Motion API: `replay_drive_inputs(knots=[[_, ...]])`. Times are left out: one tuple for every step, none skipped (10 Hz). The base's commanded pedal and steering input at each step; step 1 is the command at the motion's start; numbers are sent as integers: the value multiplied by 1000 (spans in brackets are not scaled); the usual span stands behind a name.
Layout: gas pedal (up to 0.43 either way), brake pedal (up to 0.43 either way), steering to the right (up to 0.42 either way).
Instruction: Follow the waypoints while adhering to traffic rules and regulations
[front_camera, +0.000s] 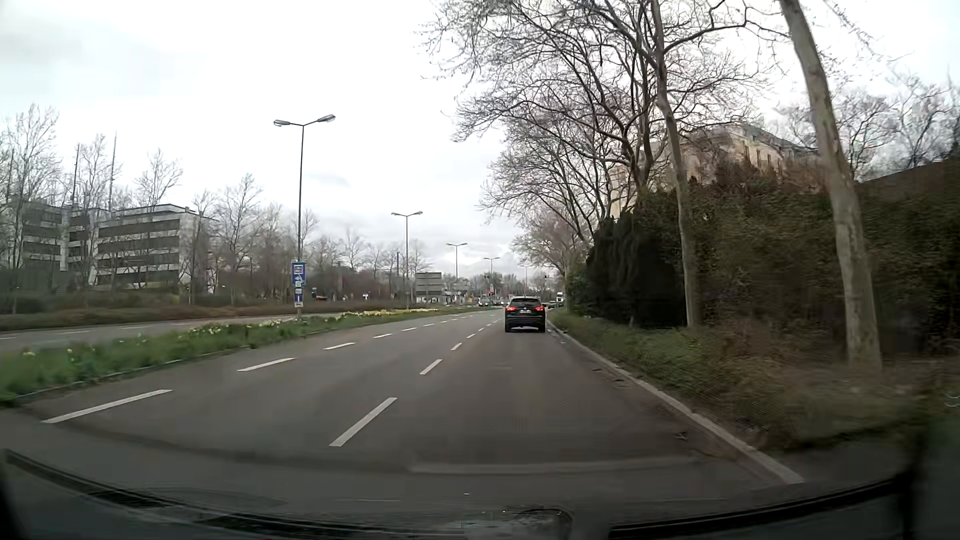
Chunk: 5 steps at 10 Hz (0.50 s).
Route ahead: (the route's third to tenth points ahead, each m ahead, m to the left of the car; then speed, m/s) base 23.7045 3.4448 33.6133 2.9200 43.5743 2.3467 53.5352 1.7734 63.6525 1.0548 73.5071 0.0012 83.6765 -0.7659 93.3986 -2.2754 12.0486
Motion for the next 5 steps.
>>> replay_drive_inputs(knots=[[150,0,6],[150,0,6],[150,0,6],[150,0,6],[150,0,6]])
